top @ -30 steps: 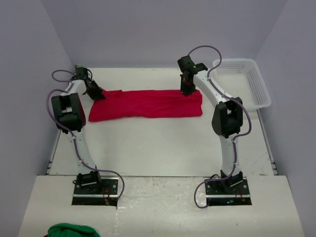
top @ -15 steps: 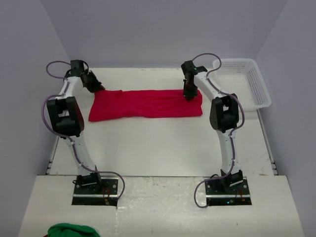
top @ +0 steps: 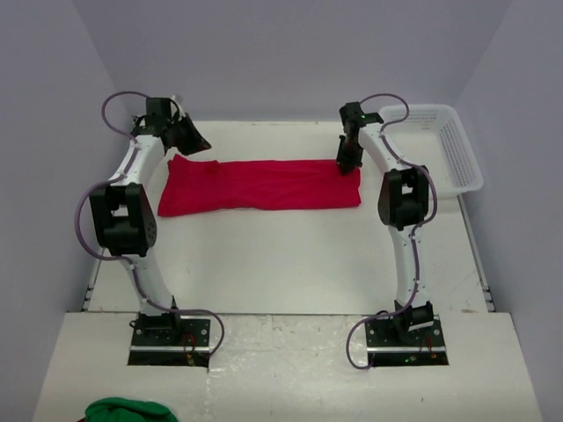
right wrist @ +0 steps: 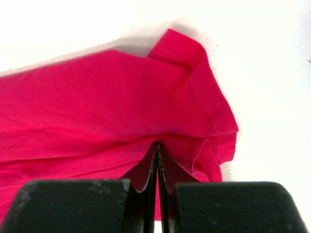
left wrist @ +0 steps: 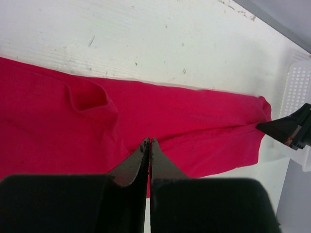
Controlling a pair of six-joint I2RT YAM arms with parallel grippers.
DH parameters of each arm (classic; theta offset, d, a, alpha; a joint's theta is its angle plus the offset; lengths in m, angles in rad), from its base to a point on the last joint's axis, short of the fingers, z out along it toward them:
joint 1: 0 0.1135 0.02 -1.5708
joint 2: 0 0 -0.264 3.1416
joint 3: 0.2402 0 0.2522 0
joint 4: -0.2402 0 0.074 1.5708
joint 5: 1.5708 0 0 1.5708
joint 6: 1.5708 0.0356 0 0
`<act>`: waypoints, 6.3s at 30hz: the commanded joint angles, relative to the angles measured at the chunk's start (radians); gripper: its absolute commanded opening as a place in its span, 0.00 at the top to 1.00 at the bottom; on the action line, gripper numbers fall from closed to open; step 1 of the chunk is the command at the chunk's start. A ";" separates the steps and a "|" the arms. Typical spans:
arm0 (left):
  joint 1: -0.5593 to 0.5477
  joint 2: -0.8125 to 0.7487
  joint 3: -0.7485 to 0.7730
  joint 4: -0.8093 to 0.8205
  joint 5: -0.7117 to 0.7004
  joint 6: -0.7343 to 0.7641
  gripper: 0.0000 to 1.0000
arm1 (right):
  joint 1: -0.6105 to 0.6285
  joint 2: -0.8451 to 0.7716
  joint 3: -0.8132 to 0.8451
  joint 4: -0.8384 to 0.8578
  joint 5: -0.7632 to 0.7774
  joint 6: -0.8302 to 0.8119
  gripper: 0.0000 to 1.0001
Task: Fold and stack the t-shirts
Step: Rotate the tshirt 90 degrees
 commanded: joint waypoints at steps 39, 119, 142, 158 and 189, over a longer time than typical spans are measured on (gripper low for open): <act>-0.107 0.083 -0.025 -0.065 -0.312 0.053 1.00 | 0.052 -0.396 -0.172 0.162 -0.028 -0.088 1.00; -0.259 0.638 0.619 -0.362 -0.200 0.236 1.00 | 0.445 -0.389 -0.942 0.385 -0.169 0.169 1.00; -0.371 0.721 0.725 -0.410 -0.128 0.400 1.00 | 0.867 -0.307 -0.812 0.360 -0.139 0.261 1.00; -0.403 0.257 0.426 -0.275 -0.388 0.340 1.00 | 0.967 -0.535 -0.924 0.351 0.209 0.272 0.97; -0.276 0.299 0.395 -0.413 -0.494 0.118 1.00 | 0.827 -0.822 -1.104 0.398 0.208 0.050 1.00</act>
